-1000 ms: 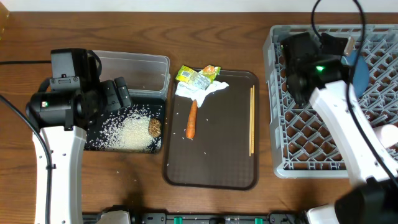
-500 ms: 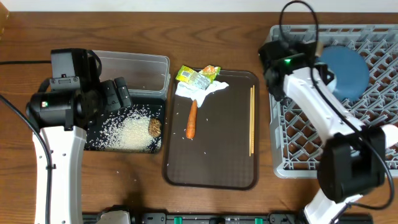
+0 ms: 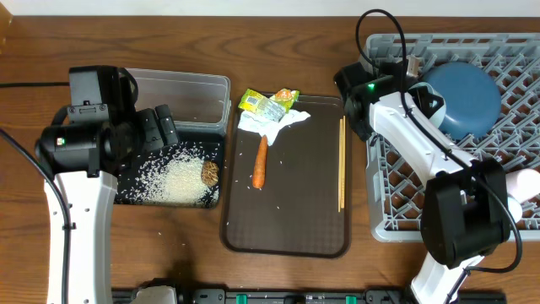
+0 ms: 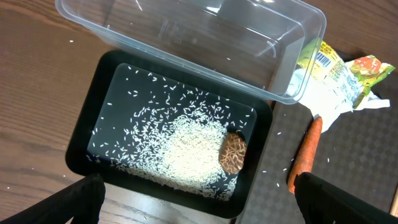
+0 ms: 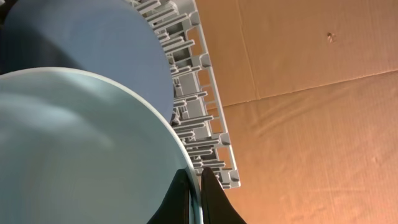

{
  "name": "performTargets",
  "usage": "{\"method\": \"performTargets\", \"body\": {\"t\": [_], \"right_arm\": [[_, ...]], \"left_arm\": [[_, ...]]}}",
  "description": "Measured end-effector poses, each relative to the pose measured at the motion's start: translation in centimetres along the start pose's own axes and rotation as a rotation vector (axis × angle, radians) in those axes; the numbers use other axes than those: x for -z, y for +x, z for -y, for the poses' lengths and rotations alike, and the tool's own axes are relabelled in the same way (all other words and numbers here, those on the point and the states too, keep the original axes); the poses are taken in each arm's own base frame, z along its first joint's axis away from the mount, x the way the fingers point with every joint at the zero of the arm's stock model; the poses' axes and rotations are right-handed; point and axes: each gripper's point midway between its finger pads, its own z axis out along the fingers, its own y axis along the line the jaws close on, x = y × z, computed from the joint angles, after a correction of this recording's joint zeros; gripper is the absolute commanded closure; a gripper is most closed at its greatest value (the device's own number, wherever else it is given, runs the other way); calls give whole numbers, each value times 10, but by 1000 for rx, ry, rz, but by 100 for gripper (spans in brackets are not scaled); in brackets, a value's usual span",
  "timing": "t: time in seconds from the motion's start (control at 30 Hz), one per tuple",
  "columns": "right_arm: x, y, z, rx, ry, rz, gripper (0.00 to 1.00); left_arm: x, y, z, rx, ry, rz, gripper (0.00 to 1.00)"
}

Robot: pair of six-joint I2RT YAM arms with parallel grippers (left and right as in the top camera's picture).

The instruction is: Sort waste into correct bins and load items into the dishwasher rack

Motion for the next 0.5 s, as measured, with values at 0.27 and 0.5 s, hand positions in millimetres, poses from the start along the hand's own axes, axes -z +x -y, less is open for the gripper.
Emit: {"method": "performTargets", "body": {"t": [0.27, 0.5], "right_arm": [[3, -7, 23, 33, 82, 38, 99], [7, -9, 24, 59, 85, 49, 99]], "left_arm": [[0, 0, 0, 0, 0, 0, 2], [0, 0, 0, 0, 0, 0, 2]]}}
